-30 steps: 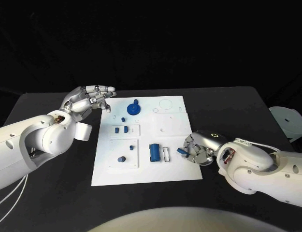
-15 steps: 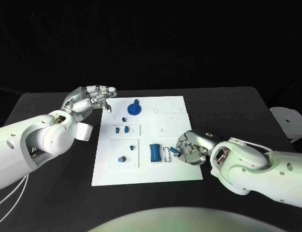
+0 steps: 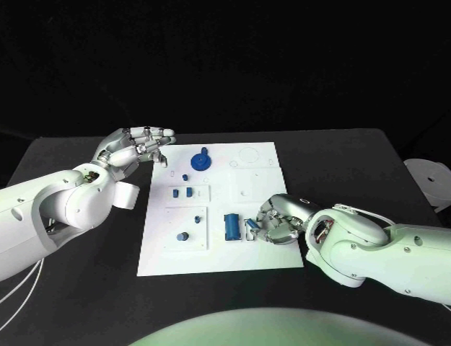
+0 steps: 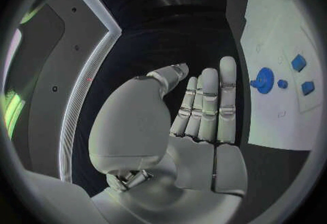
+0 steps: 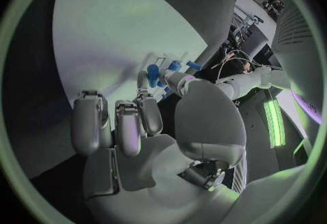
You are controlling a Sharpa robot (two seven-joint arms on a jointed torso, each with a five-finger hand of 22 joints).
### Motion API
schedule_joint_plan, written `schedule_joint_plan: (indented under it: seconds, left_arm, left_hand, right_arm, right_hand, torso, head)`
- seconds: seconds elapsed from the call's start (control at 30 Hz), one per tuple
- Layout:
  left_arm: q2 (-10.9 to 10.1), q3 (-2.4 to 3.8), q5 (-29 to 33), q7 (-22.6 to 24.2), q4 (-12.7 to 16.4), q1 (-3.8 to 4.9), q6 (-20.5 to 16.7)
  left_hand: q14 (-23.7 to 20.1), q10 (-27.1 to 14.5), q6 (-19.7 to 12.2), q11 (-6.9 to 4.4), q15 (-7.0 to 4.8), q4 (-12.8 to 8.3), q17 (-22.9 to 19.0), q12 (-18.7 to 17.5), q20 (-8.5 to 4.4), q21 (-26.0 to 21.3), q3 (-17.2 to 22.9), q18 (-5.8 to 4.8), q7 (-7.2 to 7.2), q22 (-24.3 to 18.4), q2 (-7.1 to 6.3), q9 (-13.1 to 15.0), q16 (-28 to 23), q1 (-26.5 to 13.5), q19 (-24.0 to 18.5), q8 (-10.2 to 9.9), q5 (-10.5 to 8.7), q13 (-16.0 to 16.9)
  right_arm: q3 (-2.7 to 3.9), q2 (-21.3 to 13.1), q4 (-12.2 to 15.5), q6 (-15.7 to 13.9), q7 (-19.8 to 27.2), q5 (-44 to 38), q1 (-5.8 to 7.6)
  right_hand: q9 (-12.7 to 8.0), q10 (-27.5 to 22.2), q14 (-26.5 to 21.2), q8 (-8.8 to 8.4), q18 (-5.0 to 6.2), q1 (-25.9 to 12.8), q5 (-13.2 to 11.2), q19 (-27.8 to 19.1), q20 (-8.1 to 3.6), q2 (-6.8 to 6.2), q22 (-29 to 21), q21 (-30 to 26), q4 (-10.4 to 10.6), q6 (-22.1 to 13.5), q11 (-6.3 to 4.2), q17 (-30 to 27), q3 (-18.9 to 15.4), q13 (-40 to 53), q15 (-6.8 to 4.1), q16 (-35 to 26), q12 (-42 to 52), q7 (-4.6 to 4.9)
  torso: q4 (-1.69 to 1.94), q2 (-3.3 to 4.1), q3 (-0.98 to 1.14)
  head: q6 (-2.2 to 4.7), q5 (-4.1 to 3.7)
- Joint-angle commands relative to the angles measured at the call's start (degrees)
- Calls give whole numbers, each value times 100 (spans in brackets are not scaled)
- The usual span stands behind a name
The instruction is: Assemble the parts on the task board
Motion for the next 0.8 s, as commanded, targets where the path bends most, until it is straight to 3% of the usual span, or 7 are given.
schedule_joint_plan:
  seconds: [0.03,0.23,0.3,0.57,0.67,0.8]
  left_arm:
    - [12,3,-26,23,19,2,89]
    - [13,3,-26,21,20,2,90]
    - [14,3,-26,20,20,2,90]
    - [10,3,-26,16,20,2,89]
    - [8,3,-26,14,24,3,90]
    - [6,3,-27,12,24,3,89]
  left_hand:
    - [-49,-40,-32,-11,-2,-9,-8,16,30,-19,-12,86,1,-9,65,5,21,-8,-16,35,29,6]
    - [-49,-40,-32,-11,-2,-9,-8,16,30,-19,-12,86,1,-9,65,5,21,-8,-16,35,29,6]
    - [-49,-40,-32,-11,-2,-9,-8,16,30,-19,-12,86,1,-9,65,5,21,-8,-16,35,29,6]
    - [-49,-40,-32,-11,-2,-9,-8,16,30,-19,-12,86,1,-9,65,5,21,-8,-16,35,29,6]
    - [-49,-40,-32,-11,-2,-9,-8,16,30,-19,-12,86,1,-9,65,5,21,-8,-16,35,29,6]
    - [-49,-40,-32,-11,-2,-9,-8,16,30,-19,-12,86,1,-9,65,5,21,-8,-16,35,29,6]
  right_arm:
    - [0,38,-32,325,40,209,-2]
    - [-1,90,-70,369,21,221,-2]
    - [-1,108,-87,364,4,199,-2]
    - [0,153,-122,334,-9,147,-2]
    - [0,173,-129,302,1,120,-2]
    - [0,186,-130,260,27,106,-2]
  right_hand:
    - [-19,13,463,-23,-11,-77,-10,80,21,-13,1035,-19,42,31,-15,878,-89,401,16,-11,29,10]
    - [-36,15,463,-37,-10,-193,-41,83,17,-5,1038,-26,176,66,-20,876,-267,408,11,-12,34,5]
    - [-41,16,463,-42,-12,-247,177,87,11,-1,1042,-22,260,89,-25,881,-417,412,5,-10,37,-2]
    - [-49,20,465,-50,-12,-312,162,91,6,27,1047,-30,417,117,-29,888,-649,421,1,-8,43,-7]
    - [-53,18,464,-57,-10,-369,368,90,1,1,1048,-45,563,129,-33,885,-876,419,-3,-10,35,-11]
    - [-58,17,463,-69,-9,-473,148,91,-3,11,1052,-60,727,136,-40,880,-1194,420,-8,-12,29,-22]
  torso:
    - [-9,1,-1]
    - [-6,-4,-1]
    - [-1,-2,0]
    - [-6,-1,-3]
    - [-7,0,-1]
    - [-2,-1,-2]
  head:
    - [-3,-5]
    - [-6,-8]
    - [-6,-9]
    - [-7,-2]
    - [-2,-3]
    - [-2,-4]
